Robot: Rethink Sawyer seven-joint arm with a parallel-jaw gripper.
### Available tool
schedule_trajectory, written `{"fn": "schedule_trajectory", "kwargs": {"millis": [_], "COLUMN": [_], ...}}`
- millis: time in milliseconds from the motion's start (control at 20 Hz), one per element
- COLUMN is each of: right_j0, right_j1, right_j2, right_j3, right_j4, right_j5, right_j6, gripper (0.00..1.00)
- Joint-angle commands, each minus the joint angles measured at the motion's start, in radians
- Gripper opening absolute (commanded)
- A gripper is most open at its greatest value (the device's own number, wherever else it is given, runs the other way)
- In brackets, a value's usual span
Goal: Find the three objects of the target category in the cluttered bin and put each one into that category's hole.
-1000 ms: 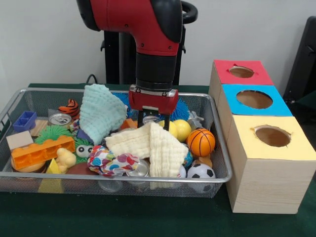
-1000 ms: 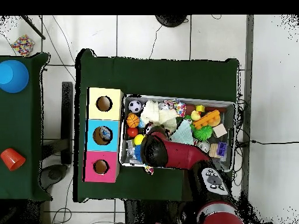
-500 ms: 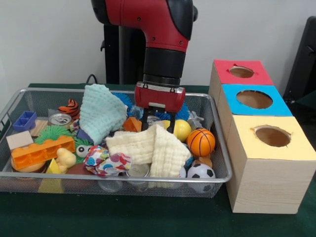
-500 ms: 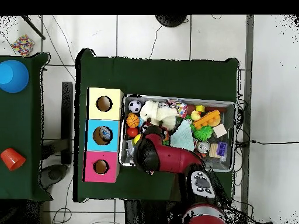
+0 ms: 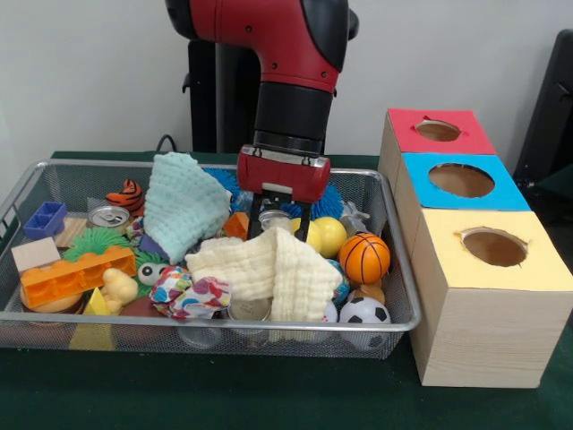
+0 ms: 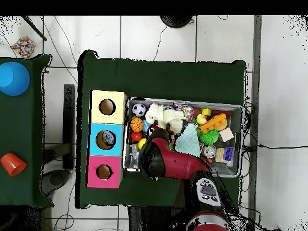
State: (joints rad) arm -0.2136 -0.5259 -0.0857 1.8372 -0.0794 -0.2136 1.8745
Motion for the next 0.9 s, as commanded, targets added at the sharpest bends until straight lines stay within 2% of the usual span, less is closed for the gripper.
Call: {"fn": "schedule_trajectory", "kwargs": {"millis": [50, 550, 750, 900], "right_j0": [-0.032, -0.036, -0.015, -0.036], "right_j1": [0.009, 0.029, 0.031, 0.037], "right_j2": [0.044, 0.048, 0.035, 0.047], "right_j3": [0.030, 0.025, 0.024, 0.033], "right_j4": [0.052, 0.044, 0.061, 0.044], "right_j5": [0.021, -0.001, 0.001, -0.014], "right_j6": [0.208, 0.209, 0.214, 0.216], "gripper": [1.00, 1.00, 1.00, 1.00]}}
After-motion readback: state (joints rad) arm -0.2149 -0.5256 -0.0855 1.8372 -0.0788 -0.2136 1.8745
